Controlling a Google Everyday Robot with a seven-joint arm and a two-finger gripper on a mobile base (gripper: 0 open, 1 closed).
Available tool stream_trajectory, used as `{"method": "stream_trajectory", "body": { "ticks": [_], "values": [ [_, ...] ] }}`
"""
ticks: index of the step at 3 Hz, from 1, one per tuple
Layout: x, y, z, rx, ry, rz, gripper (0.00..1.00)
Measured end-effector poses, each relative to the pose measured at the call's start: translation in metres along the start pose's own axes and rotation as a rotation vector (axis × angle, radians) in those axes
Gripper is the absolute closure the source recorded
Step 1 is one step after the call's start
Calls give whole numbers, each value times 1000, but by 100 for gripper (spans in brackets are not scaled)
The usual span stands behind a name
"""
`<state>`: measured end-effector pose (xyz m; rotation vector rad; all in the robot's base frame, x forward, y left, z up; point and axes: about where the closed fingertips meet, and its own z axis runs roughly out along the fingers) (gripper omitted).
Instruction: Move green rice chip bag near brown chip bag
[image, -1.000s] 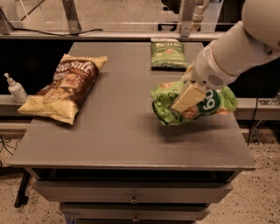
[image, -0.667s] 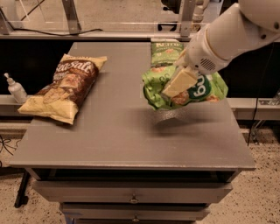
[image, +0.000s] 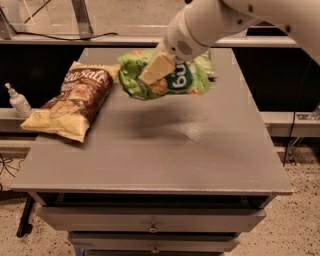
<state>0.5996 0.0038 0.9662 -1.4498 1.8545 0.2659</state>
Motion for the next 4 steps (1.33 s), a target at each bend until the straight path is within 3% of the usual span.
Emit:
{"method": "stream_trajectory", "body": {
  "ticks": [1,2,3,4],
  "values": [
    [-48,0,40,-15,-61,11,100],
    [-74,8,80,-35,-96,2,100],
    [-81,17,117,-57,-112,-13,100],
    [-72,22,136,-63,-110,-35,81]
  ]
}}
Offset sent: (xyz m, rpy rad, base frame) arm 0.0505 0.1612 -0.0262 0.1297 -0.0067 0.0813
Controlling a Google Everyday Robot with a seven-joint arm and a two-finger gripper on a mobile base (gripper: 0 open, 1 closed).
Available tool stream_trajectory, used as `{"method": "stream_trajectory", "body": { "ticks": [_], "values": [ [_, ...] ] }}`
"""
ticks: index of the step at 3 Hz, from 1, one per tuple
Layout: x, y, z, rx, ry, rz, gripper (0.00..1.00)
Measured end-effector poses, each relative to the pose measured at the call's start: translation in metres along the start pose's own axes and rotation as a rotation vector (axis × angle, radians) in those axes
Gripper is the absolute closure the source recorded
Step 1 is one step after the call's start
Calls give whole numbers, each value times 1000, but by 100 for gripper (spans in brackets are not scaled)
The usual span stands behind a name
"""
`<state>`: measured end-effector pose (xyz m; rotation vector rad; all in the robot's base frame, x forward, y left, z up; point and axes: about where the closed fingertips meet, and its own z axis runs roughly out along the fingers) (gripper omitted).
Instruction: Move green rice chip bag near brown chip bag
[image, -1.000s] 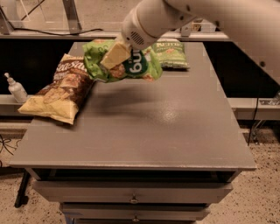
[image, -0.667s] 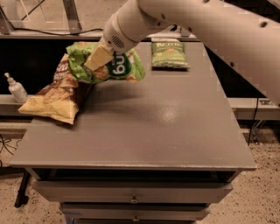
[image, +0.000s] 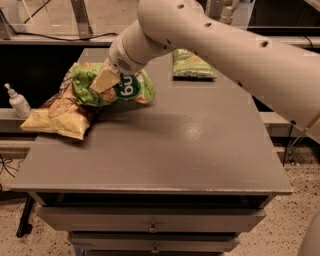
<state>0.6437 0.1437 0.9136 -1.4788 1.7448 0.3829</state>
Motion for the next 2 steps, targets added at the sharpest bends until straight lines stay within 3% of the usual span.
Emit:
{"method": "stream_trajectory", "body": {
  "ticks": [2],
  "values": [
    [27,-3,3,15,19,-31,35]
  ]
}}
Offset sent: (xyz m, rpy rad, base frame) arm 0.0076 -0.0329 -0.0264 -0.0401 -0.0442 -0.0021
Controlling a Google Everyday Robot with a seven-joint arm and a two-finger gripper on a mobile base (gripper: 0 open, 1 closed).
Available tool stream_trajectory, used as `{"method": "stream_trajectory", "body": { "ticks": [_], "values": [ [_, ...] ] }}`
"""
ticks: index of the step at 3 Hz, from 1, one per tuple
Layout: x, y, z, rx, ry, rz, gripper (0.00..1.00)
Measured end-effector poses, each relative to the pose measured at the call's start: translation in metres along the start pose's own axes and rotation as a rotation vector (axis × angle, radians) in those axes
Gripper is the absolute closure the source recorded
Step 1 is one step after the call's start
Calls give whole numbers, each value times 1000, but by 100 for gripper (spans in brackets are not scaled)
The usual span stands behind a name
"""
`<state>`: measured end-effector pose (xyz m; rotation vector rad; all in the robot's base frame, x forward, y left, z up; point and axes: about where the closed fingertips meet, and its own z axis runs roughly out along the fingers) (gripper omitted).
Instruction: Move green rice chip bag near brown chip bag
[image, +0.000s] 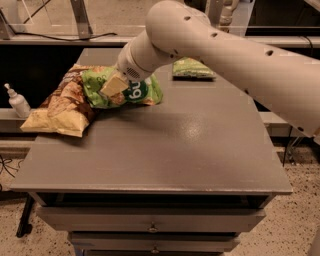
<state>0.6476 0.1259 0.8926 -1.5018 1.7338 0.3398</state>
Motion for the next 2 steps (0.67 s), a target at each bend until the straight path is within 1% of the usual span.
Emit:
{"method": "stream_trajectory", "body": {
  "ticks": [1,2],
  "values": [
    [2,1,-2,-9,-4,-16,13],
    [2,4,-3,-23,-10,-31,0]
  ]
}}
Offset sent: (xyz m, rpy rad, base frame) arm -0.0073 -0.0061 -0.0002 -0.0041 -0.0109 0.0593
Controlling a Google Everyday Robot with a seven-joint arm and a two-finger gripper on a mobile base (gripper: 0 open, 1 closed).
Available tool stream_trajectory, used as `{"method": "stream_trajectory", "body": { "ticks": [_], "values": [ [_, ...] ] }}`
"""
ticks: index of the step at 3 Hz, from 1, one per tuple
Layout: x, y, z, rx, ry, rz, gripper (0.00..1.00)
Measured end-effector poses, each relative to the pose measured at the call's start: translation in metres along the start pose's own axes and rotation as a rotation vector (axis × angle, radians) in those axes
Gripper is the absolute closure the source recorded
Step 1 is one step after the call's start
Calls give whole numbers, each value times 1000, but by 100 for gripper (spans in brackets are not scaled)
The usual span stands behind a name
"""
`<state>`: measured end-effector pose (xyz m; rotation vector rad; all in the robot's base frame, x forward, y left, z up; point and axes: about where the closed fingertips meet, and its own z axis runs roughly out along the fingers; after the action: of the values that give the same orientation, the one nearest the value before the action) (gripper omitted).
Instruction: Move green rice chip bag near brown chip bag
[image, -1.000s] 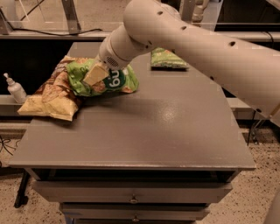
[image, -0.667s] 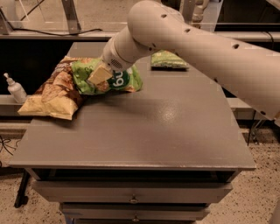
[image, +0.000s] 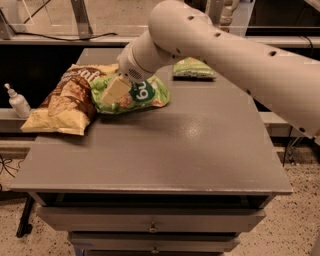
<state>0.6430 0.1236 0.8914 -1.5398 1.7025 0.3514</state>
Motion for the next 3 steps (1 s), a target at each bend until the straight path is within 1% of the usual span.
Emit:
{"method": "stream_trajectory", "body": {
  "ticks": [1,2,3],
  "values": [
    [-3,10,0,-21,-6,-17,0],
    [-6,16,-6,-27,-17,-16,0],
    [-3,15,-22,-24,-39,14,0]
  ]
}}
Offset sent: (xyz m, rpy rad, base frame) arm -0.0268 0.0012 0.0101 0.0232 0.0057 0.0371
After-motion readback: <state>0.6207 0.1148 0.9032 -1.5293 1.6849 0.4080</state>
